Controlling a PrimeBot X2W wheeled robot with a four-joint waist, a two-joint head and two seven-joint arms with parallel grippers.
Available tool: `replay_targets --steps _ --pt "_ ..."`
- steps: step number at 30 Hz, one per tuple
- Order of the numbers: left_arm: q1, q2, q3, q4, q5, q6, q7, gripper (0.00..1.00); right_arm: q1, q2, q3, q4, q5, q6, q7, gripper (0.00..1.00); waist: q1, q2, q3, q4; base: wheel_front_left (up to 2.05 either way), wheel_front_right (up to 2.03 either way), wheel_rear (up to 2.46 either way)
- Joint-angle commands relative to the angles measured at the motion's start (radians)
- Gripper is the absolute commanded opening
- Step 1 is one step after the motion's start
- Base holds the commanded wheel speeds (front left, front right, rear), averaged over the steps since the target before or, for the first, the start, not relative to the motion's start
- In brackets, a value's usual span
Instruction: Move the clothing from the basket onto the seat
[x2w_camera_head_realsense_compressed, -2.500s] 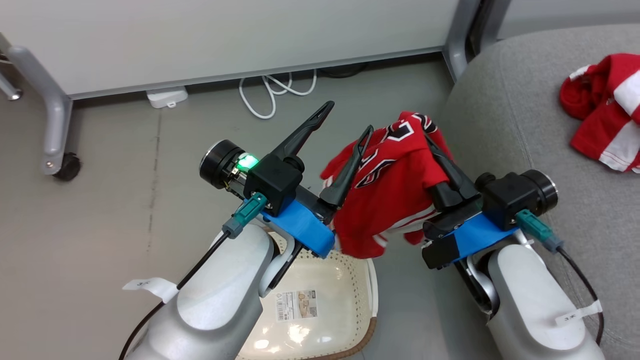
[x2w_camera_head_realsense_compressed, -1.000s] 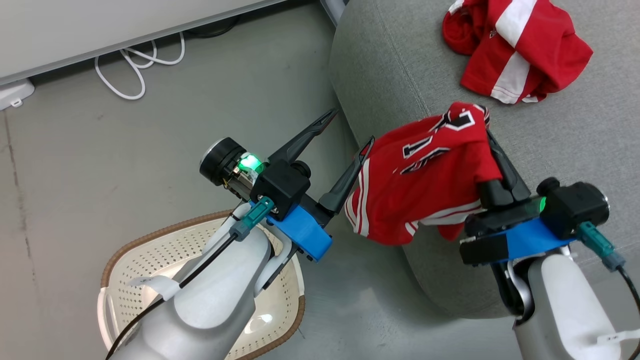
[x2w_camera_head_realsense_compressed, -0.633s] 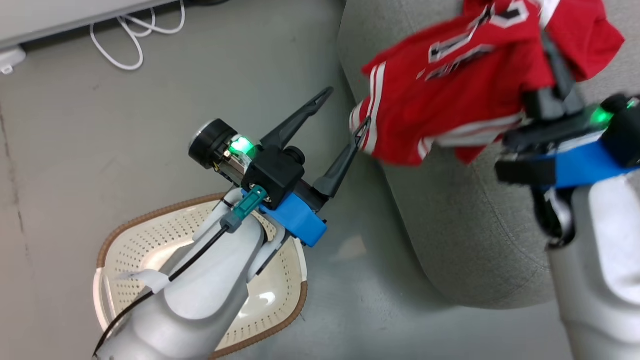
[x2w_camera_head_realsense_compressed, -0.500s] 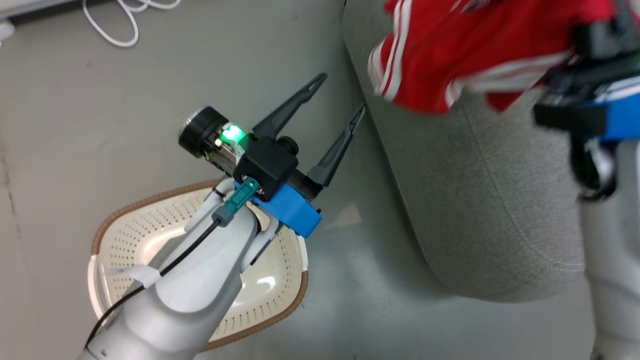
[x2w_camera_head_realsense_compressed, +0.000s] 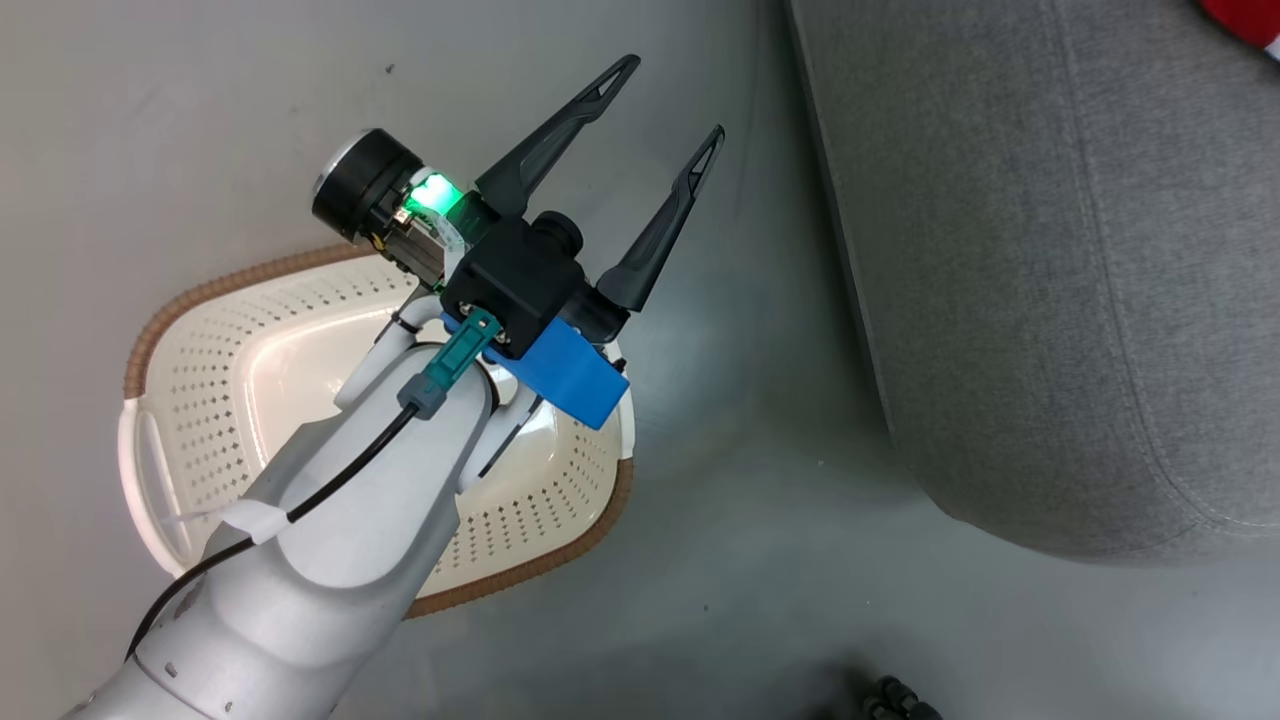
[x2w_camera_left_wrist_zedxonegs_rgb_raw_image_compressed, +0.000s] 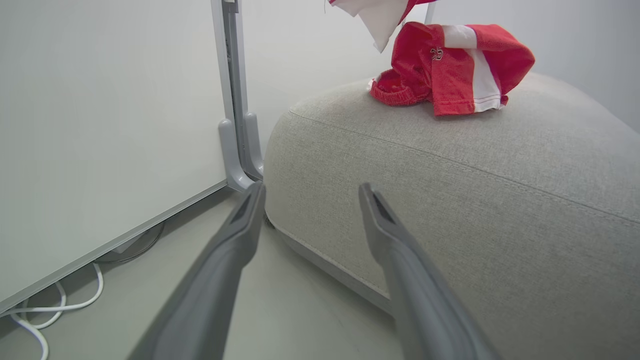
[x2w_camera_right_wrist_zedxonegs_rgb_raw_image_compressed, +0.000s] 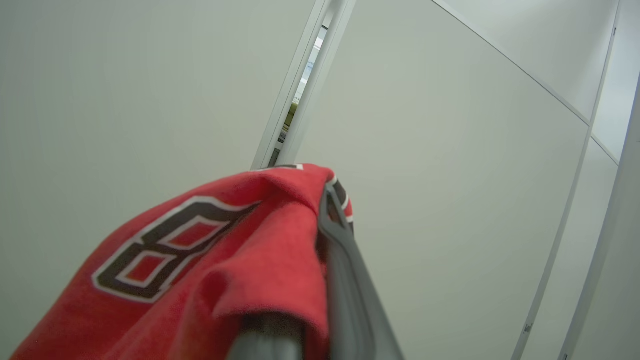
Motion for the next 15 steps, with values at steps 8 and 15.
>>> replay_targets --steps 8,15 --pt "-0.022 0.021 -0.003 -0.012 0.006 0.007 0.000 1.00 0.063 -0.058 -0.124 0.117 0.007 0.000 -0.001 0.00 -0.0002 0.0000 0.055 -0.012 0.00 0.00 0.00" --pt "-0.031 0.033 -0.012 -0.019 0.003 0.006 0.011 1.00 0.166 0.025 -0.132 0.244 0.013 0.000 -0.001 0.00 -0.0002 0.0000 0.066 -0.032 0.00 0.00 0.00"
